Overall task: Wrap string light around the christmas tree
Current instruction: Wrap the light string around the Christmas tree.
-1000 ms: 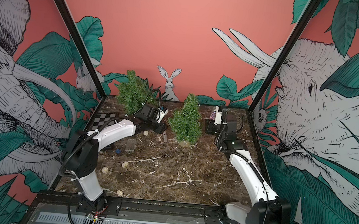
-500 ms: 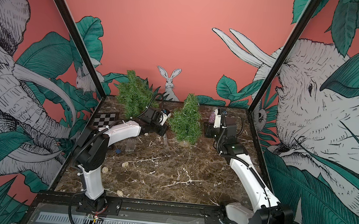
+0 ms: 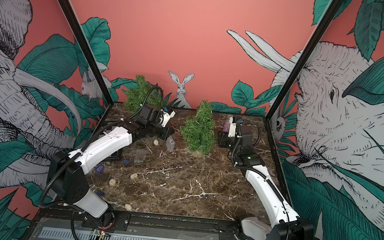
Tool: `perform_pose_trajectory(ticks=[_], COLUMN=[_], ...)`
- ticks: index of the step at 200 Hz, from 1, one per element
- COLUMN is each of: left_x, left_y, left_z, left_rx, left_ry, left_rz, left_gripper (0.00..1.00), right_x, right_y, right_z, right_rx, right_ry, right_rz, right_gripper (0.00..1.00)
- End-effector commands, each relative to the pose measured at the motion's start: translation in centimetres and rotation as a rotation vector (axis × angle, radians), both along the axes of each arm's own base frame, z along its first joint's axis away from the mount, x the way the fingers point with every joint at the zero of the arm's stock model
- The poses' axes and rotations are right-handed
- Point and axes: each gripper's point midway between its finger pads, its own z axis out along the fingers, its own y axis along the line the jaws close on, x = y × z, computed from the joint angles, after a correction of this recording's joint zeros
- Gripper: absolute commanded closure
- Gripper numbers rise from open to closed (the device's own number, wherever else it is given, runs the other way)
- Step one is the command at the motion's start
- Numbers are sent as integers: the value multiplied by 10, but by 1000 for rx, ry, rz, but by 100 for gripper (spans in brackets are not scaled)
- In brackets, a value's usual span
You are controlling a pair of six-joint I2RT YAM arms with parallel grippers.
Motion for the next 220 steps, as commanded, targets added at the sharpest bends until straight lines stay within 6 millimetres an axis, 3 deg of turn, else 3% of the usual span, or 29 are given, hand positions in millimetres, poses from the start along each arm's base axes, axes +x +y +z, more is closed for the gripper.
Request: perform_pose_trajectory(ticks=[1, 35, 75, 135, 180, 204, 220], left_x=[-6, -15, -51, -71, -65, -60, -60], left_y=[-3, -27, -32, -16, -52, -55, -52], left_z=[30, 61, 53, -15, -52, -68, -75], left_rx=[-43, -150, -84, 39, -88, -79, -56], left_ry=[34, 59, 91, 201, 219, 214, 216], left_rz=[-1, -64, -154, -152, -146, -139, -143], left_gripper=[100, 100, 100, 100, 100, 92, 81], right_x=[4, 2, 1, 8, 10, 6, 1], right_y=[7, 6, 2, 10, 14, 12, 16], right_z=[5, 8, 5, 0, -5, -6, -3], right_rx=[24, 14, -17, 27, 27, 12, 3], right_ry=[-25, -35, -36, -21, -5, -1, 20], right_rz=[13, 10, 6, 19, 25, 28, 58], right_gripper=[58, 58, 58, 58, 58, 59, 60])
